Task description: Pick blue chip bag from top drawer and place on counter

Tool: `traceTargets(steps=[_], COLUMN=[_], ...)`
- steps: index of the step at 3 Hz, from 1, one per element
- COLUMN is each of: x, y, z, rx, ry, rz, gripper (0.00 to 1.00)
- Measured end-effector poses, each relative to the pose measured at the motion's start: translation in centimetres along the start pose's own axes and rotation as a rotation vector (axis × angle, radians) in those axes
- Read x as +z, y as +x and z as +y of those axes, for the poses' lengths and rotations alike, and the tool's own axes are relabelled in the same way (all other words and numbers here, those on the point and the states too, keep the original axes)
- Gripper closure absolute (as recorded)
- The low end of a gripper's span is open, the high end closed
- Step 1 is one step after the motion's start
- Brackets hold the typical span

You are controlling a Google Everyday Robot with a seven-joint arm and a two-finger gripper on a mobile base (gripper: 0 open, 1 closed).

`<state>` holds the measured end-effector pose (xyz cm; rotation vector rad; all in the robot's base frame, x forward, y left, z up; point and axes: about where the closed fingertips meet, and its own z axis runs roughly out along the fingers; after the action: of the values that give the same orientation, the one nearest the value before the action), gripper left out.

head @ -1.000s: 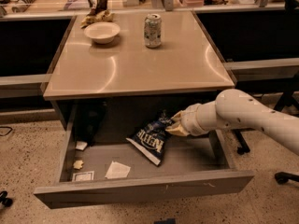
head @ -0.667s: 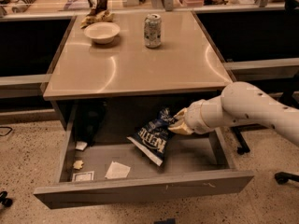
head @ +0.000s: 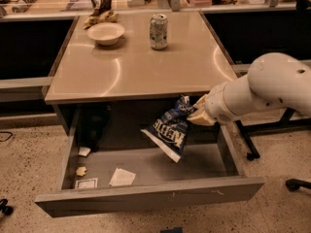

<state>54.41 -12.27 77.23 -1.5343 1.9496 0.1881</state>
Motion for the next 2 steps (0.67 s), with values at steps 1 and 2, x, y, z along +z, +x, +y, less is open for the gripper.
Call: traceTargets(steps=[1, 2], x=[-3.9, -5.7], y=[-3.5, -7.1], z=[-2.2, -5.8], rx=[-0.059, -0.126], ry=[0.032, 0.063], rz=[0.040, 0.056], gripper=[1.00, 1.00])
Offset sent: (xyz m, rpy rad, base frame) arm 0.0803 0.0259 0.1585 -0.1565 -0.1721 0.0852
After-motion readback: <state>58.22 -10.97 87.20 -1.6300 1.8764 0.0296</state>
